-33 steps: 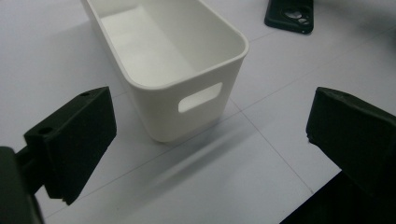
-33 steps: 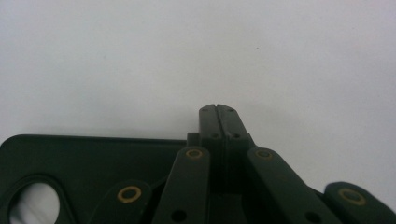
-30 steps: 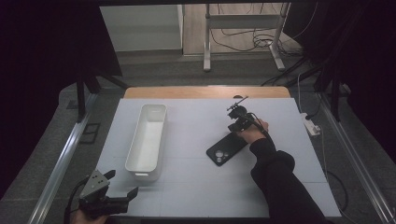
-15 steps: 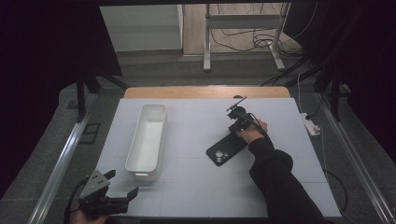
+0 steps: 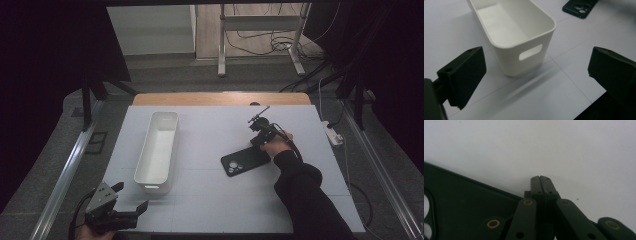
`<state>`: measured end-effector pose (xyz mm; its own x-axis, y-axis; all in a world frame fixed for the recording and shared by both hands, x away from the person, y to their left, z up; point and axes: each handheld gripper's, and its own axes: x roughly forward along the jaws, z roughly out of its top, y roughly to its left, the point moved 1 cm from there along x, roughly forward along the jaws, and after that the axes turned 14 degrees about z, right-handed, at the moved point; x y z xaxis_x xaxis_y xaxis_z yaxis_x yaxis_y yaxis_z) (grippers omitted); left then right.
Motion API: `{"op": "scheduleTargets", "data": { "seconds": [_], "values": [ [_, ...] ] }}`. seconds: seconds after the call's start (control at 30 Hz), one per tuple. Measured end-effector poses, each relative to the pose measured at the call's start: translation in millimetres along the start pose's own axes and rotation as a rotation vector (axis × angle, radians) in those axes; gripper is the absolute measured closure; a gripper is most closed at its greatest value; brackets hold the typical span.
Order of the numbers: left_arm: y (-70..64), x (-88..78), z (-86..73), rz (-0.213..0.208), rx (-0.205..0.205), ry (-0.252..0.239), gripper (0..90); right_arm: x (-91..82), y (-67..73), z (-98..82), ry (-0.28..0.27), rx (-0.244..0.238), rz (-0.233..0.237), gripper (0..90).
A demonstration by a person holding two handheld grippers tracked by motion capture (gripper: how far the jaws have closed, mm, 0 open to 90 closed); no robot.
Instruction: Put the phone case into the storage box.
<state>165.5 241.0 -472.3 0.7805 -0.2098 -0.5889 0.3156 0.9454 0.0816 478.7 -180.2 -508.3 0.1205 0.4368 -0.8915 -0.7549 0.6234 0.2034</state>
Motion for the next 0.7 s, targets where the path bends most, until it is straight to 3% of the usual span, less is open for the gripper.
{"op": "scheduleTargets", "data": {
  "seconds": [0.1, 0.23, 0.7],
  "values": [
    [0.0, 0.0, 0.1, 0.000, -0.001, 0.001, 2.5, -1.7, 2.6, -6.1, -0.004, -0.016, -0.002, 89.3],
    [0.0, 0.0, 0.1, 0.001, -0.002, 0.002, 2.5, -4.4, 3.5, -12.5, -0.012, -0.003, -0.004, 89.4],
    [0.0, 0.2, 0.3, 0.003, -0.002, 0.004, 2.8, -14.1, 11.5, -37.8, -0.017, -0.005, 0.041, 89.4]
  ]
}}
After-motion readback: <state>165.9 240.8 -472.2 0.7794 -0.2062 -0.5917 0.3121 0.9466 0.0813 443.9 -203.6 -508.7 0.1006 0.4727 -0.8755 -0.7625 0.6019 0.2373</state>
